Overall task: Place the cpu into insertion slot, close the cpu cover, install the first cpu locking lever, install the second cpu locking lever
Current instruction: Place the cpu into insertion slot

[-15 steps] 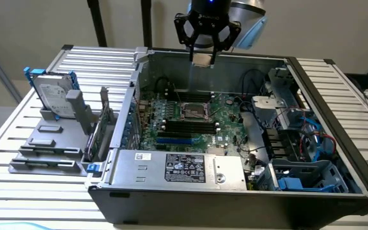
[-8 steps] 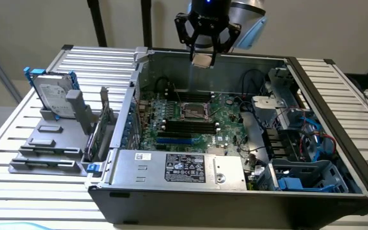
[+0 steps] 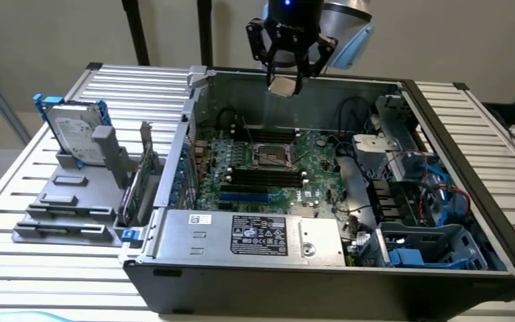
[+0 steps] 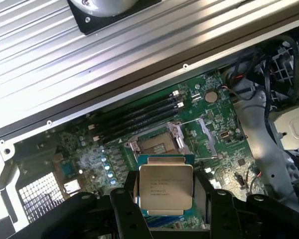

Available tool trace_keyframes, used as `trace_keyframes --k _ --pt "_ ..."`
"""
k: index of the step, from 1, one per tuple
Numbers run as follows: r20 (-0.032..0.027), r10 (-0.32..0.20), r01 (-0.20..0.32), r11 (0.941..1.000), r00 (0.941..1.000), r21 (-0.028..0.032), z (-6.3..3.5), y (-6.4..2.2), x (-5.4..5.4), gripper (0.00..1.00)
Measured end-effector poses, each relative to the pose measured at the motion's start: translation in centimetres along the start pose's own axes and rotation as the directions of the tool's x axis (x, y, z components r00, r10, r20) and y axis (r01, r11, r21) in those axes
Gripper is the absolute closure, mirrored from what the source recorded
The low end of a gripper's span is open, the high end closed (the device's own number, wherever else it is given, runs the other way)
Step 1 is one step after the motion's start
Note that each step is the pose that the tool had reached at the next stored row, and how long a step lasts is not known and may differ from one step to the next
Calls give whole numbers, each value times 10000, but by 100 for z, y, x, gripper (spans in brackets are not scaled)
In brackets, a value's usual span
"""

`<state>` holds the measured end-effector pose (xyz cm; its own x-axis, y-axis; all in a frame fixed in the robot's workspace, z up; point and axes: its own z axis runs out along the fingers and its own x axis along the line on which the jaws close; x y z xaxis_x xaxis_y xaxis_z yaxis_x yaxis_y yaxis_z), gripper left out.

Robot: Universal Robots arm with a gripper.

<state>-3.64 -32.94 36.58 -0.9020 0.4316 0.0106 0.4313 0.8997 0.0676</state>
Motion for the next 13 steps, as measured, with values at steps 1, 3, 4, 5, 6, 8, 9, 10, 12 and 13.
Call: trace_keyframes --k 1,3,4,5,6,8,9,10,12,13 --pt "13 196 -196 9998 9998 -2 5 0 0 46" --pt "37 555 -555 9985 9985 -7 13 -1 0 46" --pt "49 733 -733 9973 9973 -10 18 -1 0 46" --pt "61 908 -908 9959 9959 -13 22 -2 0 46" --pt "73 1085 -1085 9941 9941 -16 27 -2 0 46" --pt "98 1458 -1458 9893 9893 -23 39 -3 0 46" --pt "109 1635 -1635 9865 9865 -27 45 -3 0 46" --pt "121 1812 -1812 9834 9834 -31 51 -4 0 46" --pt "143 2165 -2164 9763 9762 -40 64 -4 -1 46" --pt "154 2338 -2337 9723 9722 -43 71 -5 -1 46"
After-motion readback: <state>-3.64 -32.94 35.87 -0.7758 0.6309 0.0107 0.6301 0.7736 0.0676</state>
